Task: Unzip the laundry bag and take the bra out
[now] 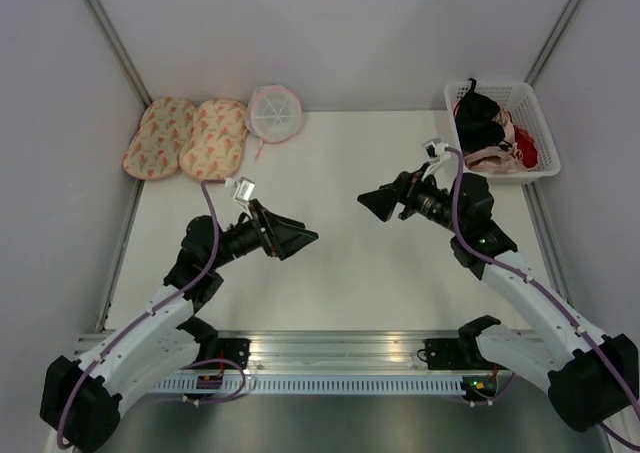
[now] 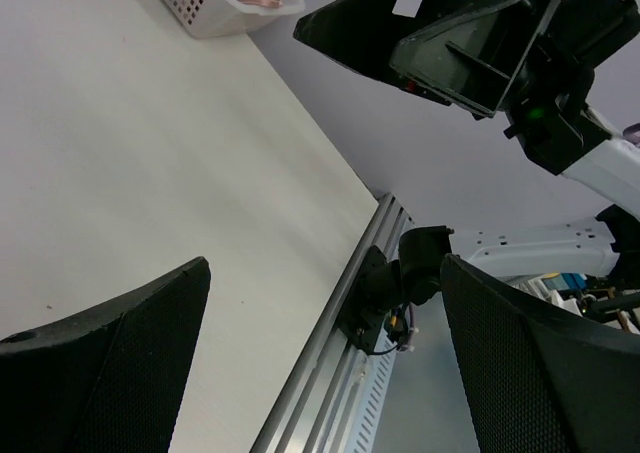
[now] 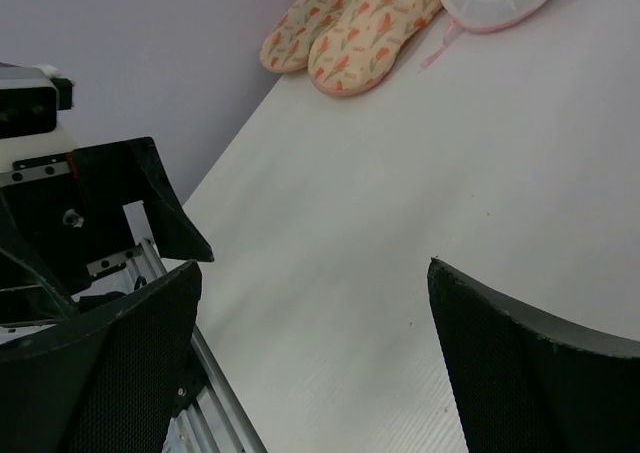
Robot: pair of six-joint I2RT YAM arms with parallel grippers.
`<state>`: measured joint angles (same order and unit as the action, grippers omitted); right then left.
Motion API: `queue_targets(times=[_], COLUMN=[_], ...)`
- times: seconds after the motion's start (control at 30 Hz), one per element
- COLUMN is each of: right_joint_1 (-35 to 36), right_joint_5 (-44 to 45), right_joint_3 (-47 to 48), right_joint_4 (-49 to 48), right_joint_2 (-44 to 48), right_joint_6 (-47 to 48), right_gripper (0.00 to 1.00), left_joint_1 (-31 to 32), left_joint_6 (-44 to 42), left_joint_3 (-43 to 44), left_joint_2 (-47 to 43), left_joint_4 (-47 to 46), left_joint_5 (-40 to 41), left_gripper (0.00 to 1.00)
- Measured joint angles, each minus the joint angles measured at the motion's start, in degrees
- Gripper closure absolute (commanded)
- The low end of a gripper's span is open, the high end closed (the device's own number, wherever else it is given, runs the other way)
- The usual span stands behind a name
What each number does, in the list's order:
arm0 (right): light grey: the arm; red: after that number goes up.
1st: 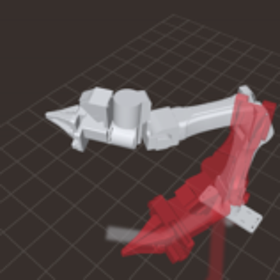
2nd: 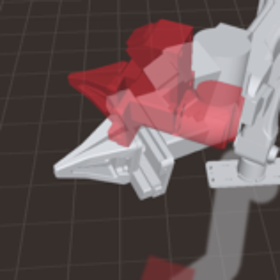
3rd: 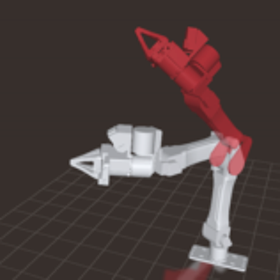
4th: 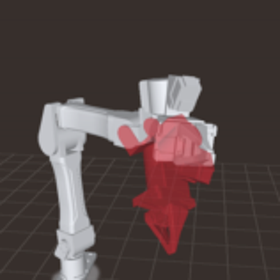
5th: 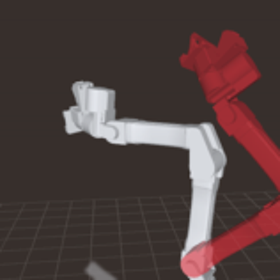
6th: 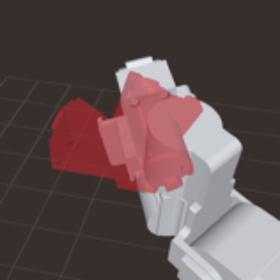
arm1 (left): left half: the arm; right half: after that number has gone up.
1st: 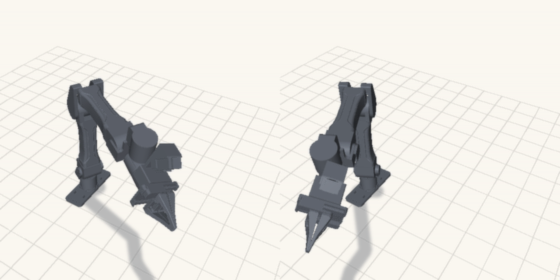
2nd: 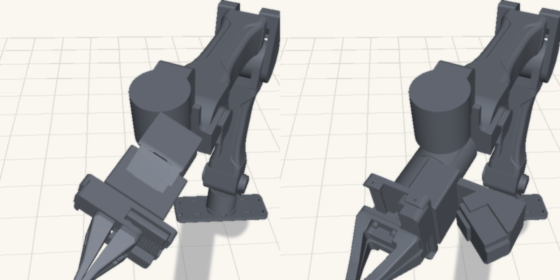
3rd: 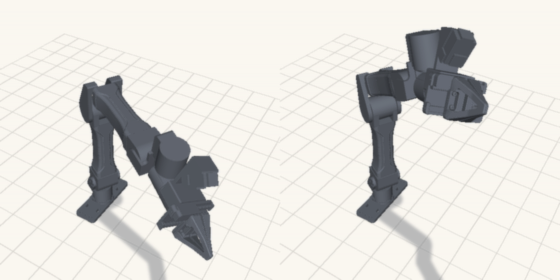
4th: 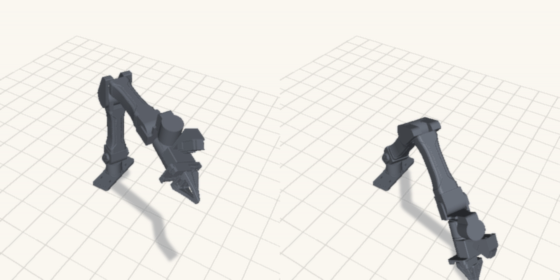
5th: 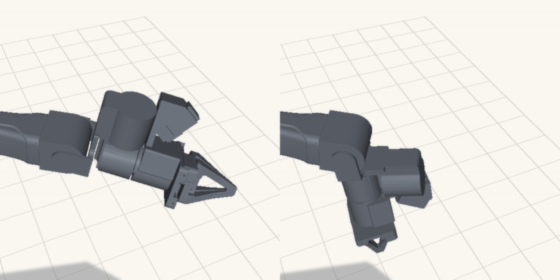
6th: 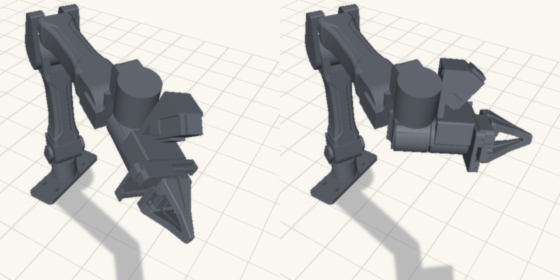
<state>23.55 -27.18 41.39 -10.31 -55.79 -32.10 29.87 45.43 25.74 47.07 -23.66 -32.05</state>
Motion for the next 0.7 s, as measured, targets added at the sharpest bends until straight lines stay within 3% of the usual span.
queue_targets(times=[0.17, 0.4, 0.57, 0.7], right_joint_1=[0.00, 0.57, 2.08, 2.86], right_joint_5=[-0.92, -0.11, 0.24, 0.09], right_joint_3=[1.20, 1.31, 1.81, 1.81], right_joint_4=[1.16, 0.96, 1.11, 2.23], right_joint_2=[-5.01, -7.34, -7.34, -7.26], right_joint_6=[0.13, -0.04, 0.52, 1.01], right_gripper=[0.02, 0.02, 0.02, 0.02], left_joint_1=[0.00, -0.02, -1.07, -6.12], left_joint_6=[-1.57, -2.47, -4.31, -5.27], left_joint_3=[0.00, 0.59, 6.38, 16.24], left_joint_2=[-5.20, -1.60, 12.68, 29.83], left_joint_4=[6.03, 16.17, 14.99, 10.56], left_joint_5=[4.11, 21.46, 36.37, 40.04], left_gripper=[0.00, 0.00, 0.00, 0.00])
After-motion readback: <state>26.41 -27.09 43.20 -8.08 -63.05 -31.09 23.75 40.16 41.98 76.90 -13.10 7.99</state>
